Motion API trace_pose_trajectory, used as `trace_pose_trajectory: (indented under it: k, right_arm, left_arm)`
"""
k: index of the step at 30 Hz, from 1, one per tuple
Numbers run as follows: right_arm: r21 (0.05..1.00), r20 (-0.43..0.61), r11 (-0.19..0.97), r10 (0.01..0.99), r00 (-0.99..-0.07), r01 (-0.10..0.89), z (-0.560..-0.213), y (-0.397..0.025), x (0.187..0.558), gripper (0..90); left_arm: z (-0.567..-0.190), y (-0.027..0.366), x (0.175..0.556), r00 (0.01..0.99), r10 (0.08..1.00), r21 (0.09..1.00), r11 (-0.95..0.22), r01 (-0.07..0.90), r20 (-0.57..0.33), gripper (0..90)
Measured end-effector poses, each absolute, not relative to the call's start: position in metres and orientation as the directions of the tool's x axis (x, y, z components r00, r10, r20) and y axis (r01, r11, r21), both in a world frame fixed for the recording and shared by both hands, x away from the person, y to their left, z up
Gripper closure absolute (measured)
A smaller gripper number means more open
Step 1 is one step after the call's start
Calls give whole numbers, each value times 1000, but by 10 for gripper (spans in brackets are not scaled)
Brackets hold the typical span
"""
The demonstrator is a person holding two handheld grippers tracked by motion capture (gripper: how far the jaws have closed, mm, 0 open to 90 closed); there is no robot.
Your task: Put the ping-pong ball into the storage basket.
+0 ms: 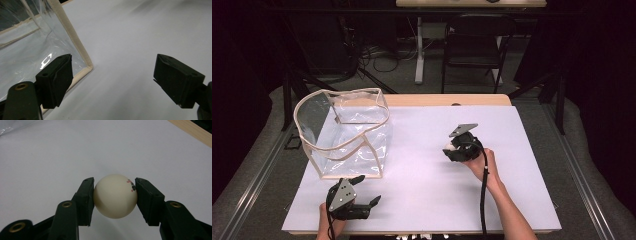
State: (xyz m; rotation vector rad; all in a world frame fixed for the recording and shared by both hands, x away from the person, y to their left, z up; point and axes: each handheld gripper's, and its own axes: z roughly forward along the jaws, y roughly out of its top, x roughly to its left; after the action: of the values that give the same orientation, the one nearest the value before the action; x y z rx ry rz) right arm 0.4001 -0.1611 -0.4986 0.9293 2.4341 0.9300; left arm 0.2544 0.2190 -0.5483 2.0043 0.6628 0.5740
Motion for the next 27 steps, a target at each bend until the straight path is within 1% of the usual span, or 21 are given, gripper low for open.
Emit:
trace_pose_trajectory:
  k: [12,27]
  right_arm:
    - [701,-108,563,690,-716,437,-487,-160,395,512]
    - [708,-108,560,688,-717,431,-481,-161,394,513]
  left_arm:
    - [-548,219,255,745,653,871,-436,225,135,162]
    - [-548,219,255,745,653,873,-434,223,134,162]
